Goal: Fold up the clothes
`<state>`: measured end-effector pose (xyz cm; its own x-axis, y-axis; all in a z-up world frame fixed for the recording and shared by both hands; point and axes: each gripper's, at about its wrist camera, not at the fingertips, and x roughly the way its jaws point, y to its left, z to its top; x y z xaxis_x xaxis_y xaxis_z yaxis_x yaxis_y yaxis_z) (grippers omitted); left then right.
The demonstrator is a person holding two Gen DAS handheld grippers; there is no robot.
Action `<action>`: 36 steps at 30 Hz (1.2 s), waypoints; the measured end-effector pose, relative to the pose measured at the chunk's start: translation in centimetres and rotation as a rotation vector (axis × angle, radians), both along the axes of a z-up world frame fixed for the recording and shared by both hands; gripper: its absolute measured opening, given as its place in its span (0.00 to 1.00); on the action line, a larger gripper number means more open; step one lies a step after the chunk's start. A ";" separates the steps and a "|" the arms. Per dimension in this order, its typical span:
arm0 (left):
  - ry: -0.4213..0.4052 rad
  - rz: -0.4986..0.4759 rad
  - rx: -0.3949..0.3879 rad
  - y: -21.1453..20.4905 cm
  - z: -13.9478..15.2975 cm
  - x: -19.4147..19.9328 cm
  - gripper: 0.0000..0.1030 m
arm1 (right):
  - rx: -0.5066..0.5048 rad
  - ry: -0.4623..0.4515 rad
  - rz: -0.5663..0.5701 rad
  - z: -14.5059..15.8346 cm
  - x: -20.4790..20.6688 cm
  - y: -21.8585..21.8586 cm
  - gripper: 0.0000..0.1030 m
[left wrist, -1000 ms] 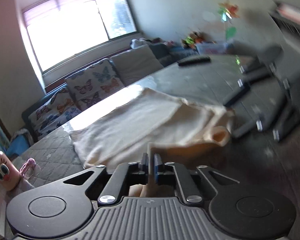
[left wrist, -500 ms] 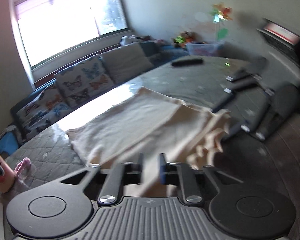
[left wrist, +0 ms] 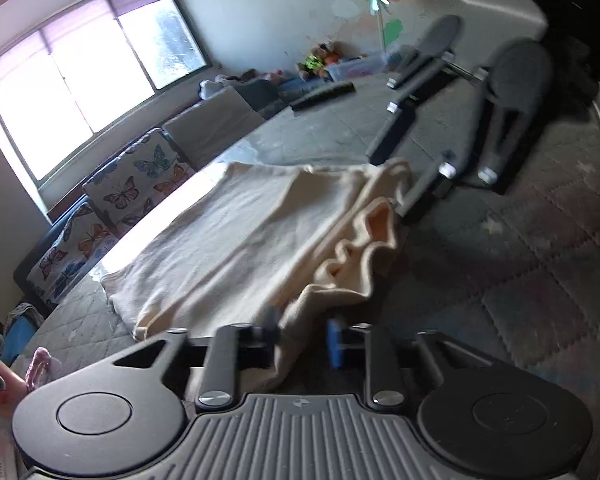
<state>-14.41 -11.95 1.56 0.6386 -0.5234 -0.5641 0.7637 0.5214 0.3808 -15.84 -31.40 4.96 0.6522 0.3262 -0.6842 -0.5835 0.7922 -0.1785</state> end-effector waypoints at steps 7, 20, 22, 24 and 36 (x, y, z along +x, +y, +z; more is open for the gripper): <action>0.049 0.086 -0.143 0.5 3.1 3.0 0.09 | -0.038 -0.032 0.047 -0.4 -0.2 0.7 0.66; 0.086 0.105 -0.161 0.9 3.4 3.8 0.13 | 0.063 0.042 -0.031 -1.6 5.2 0.0 0.16; 0.073 0.102 -0.143 1.1 3.0 2.9 0.16 | 0.083 0.055 -0.041 -1.4 5.4 -0.3 0.13; 0.064 0.105 -0.124 1.1 2.5 2.1 0.27 | 0.106 0.068 -0.053 -0.9 5.5 -0.4 0.12; -0.029 0.126 -0.027 1.0 0.0 0.4 0.55 | 0.186 0.084 -0.100 1.3 6.8 -0.8 0.12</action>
<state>-14.04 -10.91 1.58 0.7164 -0.4527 -0.5308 0.6800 0.6233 0.3862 -9.03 -32.15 6.21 0.6308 0.3889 -0.6715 -0.5073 0.8615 0.0223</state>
